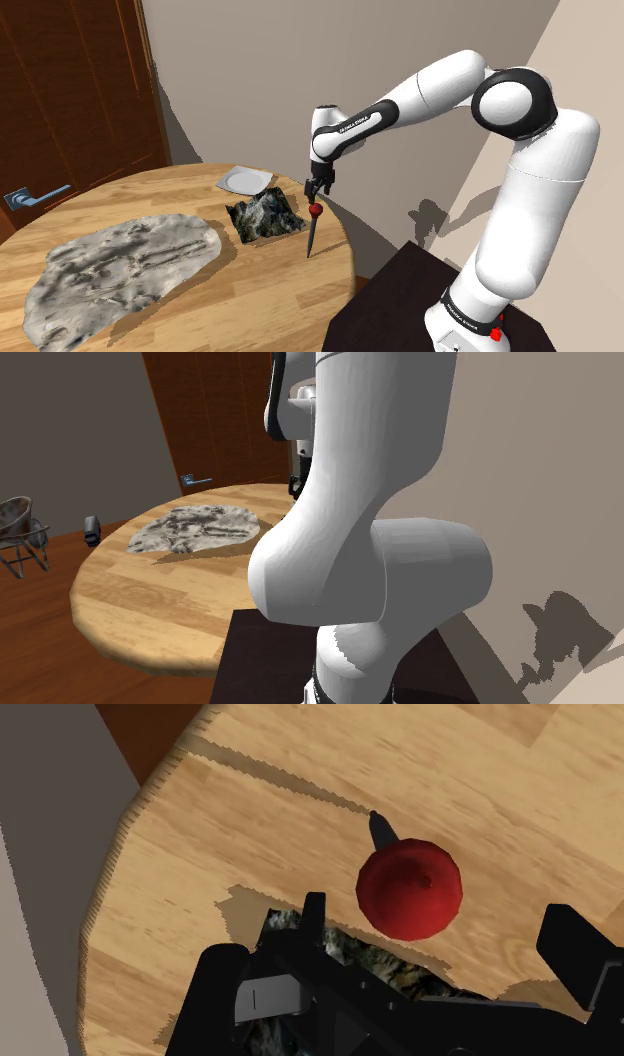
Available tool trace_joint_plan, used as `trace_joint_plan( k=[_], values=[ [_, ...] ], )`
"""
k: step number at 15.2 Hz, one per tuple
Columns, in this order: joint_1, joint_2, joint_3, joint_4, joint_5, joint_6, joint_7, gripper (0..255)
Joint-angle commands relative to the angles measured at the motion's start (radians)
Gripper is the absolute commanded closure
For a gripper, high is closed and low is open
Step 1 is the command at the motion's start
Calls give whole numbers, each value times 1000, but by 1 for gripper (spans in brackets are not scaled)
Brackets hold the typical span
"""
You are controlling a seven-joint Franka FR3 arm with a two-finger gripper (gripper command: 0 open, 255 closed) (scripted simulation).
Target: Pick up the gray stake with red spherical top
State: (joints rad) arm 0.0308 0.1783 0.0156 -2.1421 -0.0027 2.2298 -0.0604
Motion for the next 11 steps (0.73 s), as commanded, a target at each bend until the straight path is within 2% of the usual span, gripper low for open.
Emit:
trace_joint_plan(
  k=[1, 7, 9, 10, 11],
  values=[
    [-1, 35, 0, 15, 3, 17, -4, 0],
    [-1, 95, 0, -3, 2, 95, -3, 0],
    [-1, 95, 0, -3, 2, 95, -3, 0],
    [-1, 93, 0, -5, 2, 95, -3, 255],
    [-1, 94, 0, -5, 2, 95, -3, 255]
  ],
)
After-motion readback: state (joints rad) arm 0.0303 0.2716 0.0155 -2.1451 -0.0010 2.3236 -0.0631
